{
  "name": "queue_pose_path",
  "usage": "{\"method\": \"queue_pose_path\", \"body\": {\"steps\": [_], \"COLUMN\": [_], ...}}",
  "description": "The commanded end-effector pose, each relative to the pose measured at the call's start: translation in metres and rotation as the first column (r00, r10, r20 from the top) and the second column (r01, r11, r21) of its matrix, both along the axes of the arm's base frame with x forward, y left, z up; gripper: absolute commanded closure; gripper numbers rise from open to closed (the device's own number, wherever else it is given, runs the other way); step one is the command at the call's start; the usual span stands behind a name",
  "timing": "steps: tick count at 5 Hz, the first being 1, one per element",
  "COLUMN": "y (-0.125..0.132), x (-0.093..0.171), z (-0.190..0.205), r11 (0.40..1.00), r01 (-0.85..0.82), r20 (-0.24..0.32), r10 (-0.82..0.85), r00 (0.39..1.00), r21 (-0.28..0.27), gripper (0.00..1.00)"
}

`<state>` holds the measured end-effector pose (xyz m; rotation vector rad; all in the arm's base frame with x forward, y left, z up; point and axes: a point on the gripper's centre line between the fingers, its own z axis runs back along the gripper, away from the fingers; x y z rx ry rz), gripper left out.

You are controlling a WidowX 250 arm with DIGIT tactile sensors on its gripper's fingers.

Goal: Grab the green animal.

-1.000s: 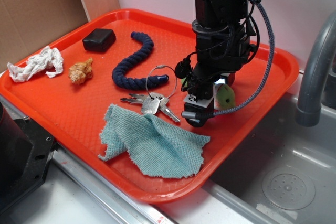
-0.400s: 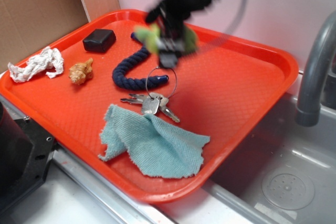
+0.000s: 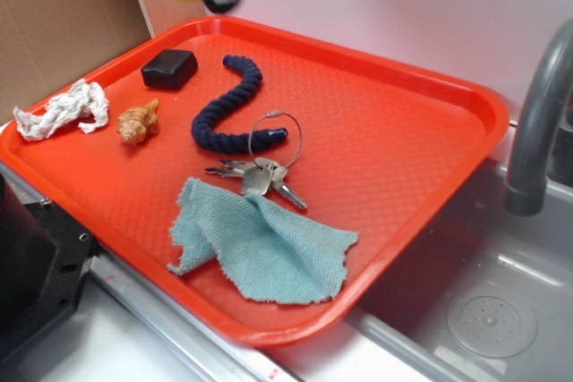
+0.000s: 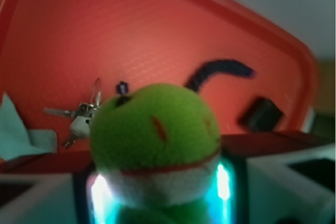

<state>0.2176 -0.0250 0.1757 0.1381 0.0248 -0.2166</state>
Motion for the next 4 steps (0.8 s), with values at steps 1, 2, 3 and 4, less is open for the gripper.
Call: {"method": "queue_pose_path", "body": {"steps": [1,2,3,4], "y": [-0.0434,-0.0441,-0.0387,-0.0376], "x": [-0.0318,-0.0356,-0.0327,-0.0318], "z": [0.0241,0.0235,0.0210,0.0173], "r11": [0.872,0.845,0.849,0.848], "r01": [-0.482,-0.521,-0.508,-0.515], "r20": [0.166,0.183,0.168,0.142], "r10": [0.489,0.534,0.527,0.529], "r00": [0.856,0.825,0.833,0.837], "r21": [-0.087,-0.116,-0.144,-0.124], "gripper": [1.00,1.00,1.00,1.00]}}
